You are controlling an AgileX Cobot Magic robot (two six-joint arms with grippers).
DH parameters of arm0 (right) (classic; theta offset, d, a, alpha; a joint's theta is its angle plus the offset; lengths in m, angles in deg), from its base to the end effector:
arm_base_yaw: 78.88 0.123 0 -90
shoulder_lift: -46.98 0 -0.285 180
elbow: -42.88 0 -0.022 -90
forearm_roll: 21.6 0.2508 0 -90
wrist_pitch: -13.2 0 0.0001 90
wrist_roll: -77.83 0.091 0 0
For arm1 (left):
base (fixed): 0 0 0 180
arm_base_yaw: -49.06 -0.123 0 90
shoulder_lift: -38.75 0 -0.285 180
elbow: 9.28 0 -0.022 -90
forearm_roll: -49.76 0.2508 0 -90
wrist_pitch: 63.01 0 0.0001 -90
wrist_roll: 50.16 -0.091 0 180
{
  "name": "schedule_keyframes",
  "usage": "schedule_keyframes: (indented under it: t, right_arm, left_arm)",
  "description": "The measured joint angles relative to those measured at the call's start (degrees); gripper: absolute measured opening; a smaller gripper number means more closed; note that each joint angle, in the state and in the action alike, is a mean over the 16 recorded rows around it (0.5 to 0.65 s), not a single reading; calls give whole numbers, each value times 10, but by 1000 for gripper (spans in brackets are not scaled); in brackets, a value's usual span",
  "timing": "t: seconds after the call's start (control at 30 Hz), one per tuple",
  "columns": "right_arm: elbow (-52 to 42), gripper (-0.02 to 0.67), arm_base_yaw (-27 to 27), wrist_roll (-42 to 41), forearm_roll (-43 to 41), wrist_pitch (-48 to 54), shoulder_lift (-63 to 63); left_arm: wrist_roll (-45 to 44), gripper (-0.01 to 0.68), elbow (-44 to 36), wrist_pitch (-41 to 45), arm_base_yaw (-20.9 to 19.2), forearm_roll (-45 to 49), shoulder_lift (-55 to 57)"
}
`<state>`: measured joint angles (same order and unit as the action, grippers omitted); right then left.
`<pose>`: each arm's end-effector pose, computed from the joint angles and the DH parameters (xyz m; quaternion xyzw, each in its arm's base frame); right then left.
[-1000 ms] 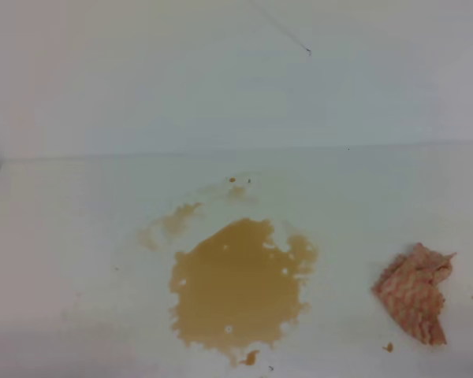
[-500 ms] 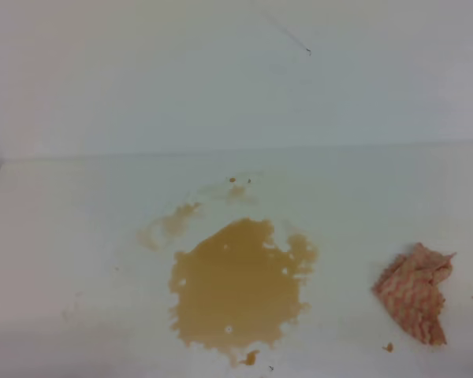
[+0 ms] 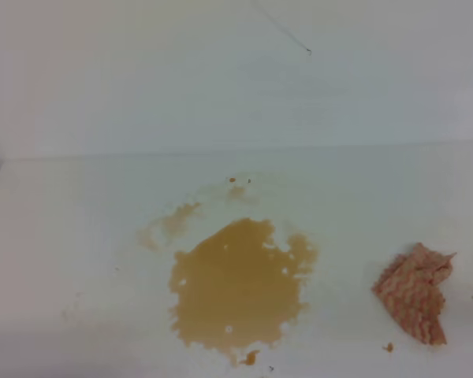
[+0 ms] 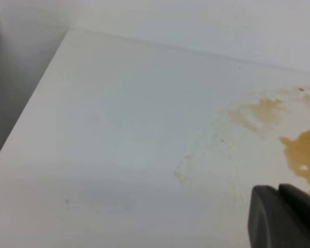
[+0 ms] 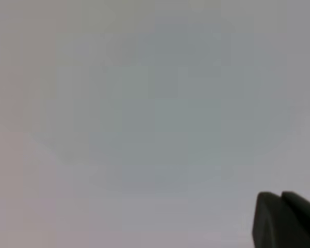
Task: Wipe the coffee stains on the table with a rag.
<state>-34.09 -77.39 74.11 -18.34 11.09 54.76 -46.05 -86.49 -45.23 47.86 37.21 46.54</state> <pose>0.0556 0.0013 0.2180 -0.0105 0.6602 0.0060 0.7510 0.0543 -0.0049 0.1858 -0.0964 0.7731 -0.1067 0.6178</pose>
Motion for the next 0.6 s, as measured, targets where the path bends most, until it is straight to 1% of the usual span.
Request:
schedule_keyframes:
  t: [0.13,0.23,0.43,0.6]
  right_arm:
    - [16,-3,0,7,17,-19,0]
    - [35,-3,0,12,27,-3,0]
    - [93,-3,0,21,40,97,6]
    - [156,-3,0,22,50,196,46]
  left_arm:
    - [0,-3,0,0,0,0,0]
    - [0,-3,0,0,0,0,0]
    - [0,-3,0,0,0,0,0]
    - [0,-3,0,0,0,0,0]
